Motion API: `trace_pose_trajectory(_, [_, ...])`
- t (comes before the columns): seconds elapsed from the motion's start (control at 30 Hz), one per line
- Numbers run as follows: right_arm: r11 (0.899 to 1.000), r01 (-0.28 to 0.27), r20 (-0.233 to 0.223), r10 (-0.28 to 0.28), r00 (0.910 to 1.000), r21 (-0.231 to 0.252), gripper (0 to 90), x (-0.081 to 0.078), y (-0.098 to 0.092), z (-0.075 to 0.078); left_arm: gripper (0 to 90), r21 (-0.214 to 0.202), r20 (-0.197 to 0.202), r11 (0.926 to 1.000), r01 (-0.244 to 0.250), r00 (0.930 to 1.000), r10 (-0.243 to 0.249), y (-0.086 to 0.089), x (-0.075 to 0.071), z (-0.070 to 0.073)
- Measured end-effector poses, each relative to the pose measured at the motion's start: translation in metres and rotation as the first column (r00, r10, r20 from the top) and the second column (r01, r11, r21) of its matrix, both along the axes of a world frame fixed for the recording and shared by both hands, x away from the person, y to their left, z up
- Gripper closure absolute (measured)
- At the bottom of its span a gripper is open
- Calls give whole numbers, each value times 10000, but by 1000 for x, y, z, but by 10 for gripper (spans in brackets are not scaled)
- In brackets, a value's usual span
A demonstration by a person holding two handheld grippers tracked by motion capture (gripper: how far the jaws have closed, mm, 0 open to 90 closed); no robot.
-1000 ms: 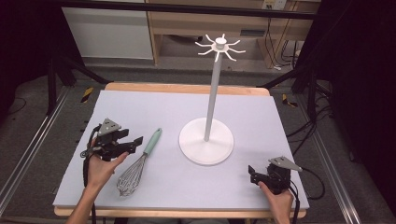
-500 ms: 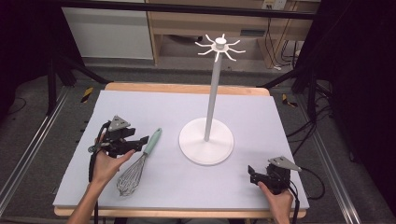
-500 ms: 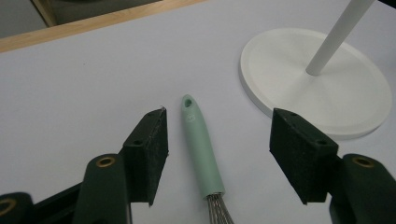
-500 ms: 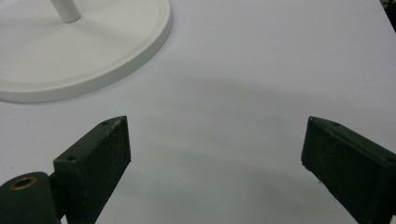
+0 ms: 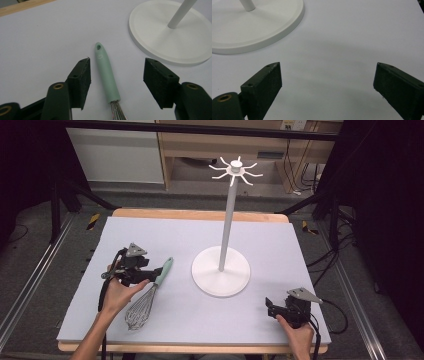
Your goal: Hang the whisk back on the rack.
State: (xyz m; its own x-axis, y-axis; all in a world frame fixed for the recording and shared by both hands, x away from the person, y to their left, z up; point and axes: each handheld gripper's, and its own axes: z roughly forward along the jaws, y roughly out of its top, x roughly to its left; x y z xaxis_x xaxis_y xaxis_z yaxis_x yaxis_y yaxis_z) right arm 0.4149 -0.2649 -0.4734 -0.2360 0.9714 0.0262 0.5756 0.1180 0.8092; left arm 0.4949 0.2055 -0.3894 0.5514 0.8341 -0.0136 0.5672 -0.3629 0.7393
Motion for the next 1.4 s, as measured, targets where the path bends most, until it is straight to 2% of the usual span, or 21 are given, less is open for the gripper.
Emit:
trace_pose_trajectory(0.1, [10000, -16, -5, 16, 10000, 4, 87, 0, 0, 0, 396, 248, -238, 9997, 33, 9997, -27, -4, 4, -5])
trace_pose_trajectory(0.17, [10000, -13, -8, 13, 10000, -18, 87, 0, 0, 0, 417, 274, -301, 9996, 22, 9995, -14, -5, 5, -6])
trace_pose_trajectory(0.2, [10000, -28, -24, 28, 10000, -10, 87, 0, 0, 0, 434, 335, -541, 9994, 93, 9985, -75, -6, 6, -8])
trace_pose_trajectory(0.3, [10000, -16, -32, 16, 10000, 28, 87, 0, 0, 0, 441, 353, -711, 9993, 119, 9974, -94, -8, 7, -11])
trace_pose_trajectory(0.33, [10000, -24, -27, 24, 10000, 46, 87, 0, 0, 0, 451, 487, -820, 9987, 121, 9966, -81, -8, 8, -14])
trace_pose_trajectory(0.63, [10000, -18, -46, 18, 10000, 34, 87, 0, 0, 0, 484, 665, -1193, 9978, 20, 9928, 60, -9, 14, -23])
trace_pose_trajectory(0.93, [10000, -61, -30, 61, 10000, 44, 87, 0, 1, 0, 516, 1002, -1714, 9949, 55, 9851, 118, -12, 20, -34])
trace_pose_trajectory(1.1, [10000, -63, -71, 64, 10000, 49, 87, 0, 1, 0, 517, 1168, -1860, 9932, 25, 9824, 194, -12, 23, -39])
trace_pose_trajectory(1.33, [9999, -119, -98, 120, 9999, 36, 87, 1, 1, -1, 516, 1256, -2224, 9921, 37, 9747, 245, -12, 26, -45])
trace_pose_trajectory(1.4, [9999, -120, -82, 120, 9999, 9, 87, 1, 1, -1, 516, 1270, -2404, 9919, 57, 9703, 252, -13, 28, -47])
